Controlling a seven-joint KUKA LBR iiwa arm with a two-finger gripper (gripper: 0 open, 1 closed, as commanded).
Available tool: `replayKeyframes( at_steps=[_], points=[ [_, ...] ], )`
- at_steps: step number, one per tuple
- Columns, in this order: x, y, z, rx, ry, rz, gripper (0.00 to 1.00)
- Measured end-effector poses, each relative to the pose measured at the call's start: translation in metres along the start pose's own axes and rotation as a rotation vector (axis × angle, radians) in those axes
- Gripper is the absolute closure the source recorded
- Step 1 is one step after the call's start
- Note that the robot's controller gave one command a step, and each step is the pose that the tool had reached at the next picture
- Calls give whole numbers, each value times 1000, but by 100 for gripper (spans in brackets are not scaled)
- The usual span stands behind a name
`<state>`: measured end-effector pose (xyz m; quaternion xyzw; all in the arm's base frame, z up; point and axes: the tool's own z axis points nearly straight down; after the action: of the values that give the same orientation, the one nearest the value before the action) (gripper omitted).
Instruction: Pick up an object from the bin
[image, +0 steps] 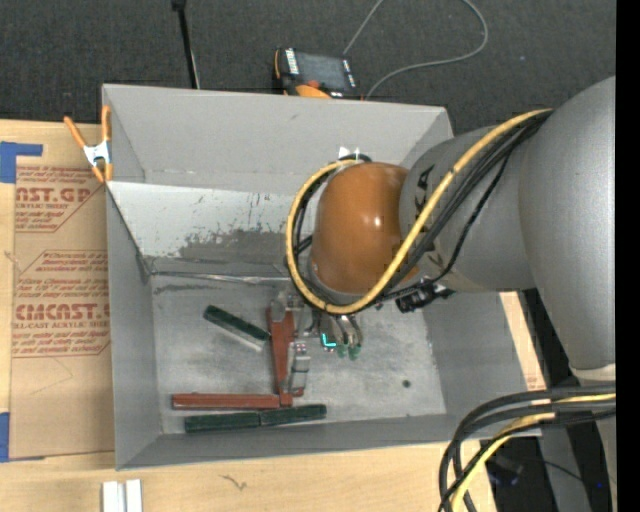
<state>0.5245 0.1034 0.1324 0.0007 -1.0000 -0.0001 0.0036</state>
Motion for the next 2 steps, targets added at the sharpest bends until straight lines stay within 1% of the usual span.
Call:
replayKeyframes(
  at_steps=[1,2],
  points=[
    [-40,44,64,0,-6,-243,0],
    [-42,44,62,-1,-10,-241,100]
  ],
)
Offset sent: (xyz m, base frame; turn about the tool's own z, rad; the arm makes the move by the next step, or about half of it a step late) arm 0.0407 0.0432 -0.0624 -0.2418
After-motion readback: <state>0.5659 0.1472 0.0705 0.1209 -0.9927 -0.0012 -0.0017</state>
